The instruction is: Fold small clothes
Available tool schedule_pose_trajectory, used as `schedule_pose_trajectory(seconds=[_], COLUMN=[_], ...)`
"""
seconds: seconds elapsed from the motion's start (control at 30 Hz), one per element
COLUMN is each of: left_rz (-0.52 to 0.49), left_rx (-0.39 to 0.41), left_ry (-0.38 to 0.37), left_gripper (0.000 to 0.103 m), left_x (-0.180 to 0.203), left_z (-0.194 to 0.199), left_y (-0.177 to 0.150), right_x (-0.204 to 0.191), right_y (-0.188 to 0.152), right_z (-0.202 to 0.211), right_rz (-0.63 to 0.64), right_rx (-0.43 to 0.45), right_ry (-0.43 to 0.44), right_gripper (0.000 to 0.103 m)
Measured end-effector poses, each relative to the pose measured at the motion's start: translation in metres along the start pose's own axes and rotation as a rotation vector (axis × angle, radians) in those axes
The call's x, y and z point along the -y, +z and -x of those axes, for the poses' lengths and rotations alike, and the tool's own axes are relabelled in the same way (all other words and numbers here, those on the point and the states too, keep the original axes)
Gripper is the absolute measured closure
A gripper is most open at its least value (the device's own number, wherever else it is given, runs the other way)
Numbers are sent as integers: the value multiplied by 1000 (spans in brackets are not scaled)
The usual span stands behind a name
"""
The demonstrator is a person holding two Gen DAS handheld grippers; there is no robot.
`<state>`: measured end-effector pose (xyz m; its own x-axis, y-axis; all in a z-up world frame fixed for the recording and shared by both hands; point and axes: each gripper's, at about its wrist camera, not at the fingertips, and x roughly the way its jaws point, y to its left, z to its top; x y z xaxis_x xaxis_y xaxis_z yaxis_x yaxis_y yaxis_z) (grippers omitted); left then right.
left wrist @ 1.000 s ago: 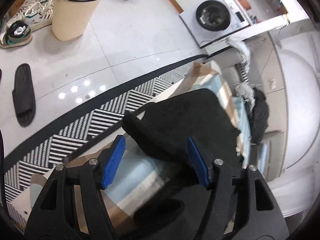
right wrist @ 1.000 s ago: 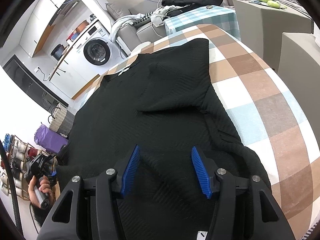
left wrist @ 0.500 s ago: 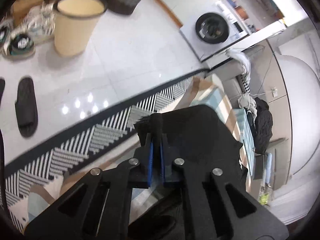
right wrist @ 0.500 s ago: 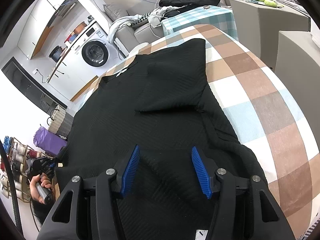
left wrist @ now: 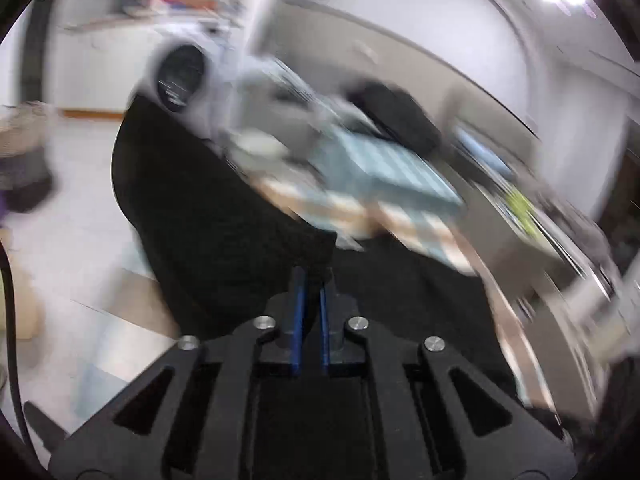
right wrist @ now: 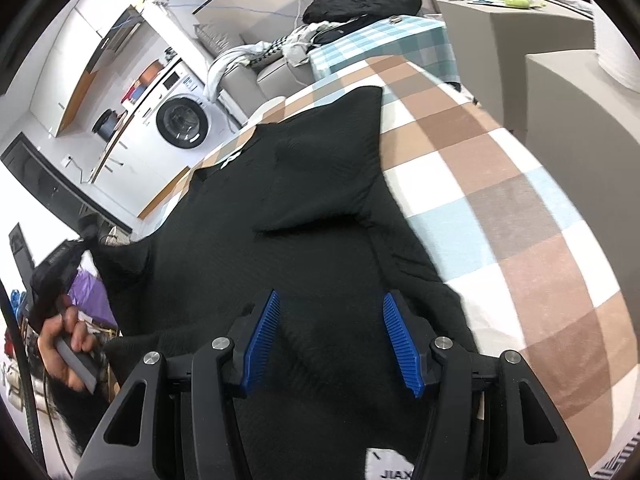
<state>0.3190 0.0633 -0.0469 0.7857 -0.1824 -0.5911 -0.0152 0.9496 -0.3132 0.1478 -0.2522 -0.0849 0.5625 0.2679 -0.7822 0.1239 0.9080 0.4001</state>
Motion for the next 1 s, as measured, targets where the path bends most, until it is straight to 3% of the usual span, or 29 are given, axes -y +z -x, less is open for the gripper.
schedule_pose_trajectory(seconds=[0.07, 0.1, 0.17, 0.3, 0.37, 0.63, 0.7, 0.8, 0.97, 1.0], left_rz=[3, 16, 69, 129, 147, 200, 194, 159, 142, 154], left_rx=[-95, -121, -134, -135, -156, -140, -127, -96, -90, -93], left_ry=[10, 24, 41, 99, 181, 245, 248, 262, 290, 290], left_gripper=[81, 67, 58, 58, 58, 53, 38, 26, 1, 1], left_x=[8, 6, -7, -38, -56, -115, -118, -117, -126, -129], left_z=[-19, -24, -23, -12, -9, 47, 69, 107, 153, 160], left_y=[-11, -17, -27, -43, -50, -94, -103, -113, -137, -142], right_x=[5, 7, 11, 19, 20, 18, 21, 29, 47, 49], right_y=[0, 0, -1, -1, 0, 3, 4, 2, -19, -23], right_z=[5, 7, 11, 14, 13, 19, 27, 43, 55, 56], right_rz=[-12, -16, -18, -26, -30, 15, 32, 55, 80, 81], right_rx=[7, 9, 15, 21, 17, 20, 36, 76, 46, 38], right_ry=[-10, -12, -16, -21, -23, -29, -30, -67, -71, -56], right_gripper=[47, 47, 47, 47, 47, 47, 45, 30, 29, 29])
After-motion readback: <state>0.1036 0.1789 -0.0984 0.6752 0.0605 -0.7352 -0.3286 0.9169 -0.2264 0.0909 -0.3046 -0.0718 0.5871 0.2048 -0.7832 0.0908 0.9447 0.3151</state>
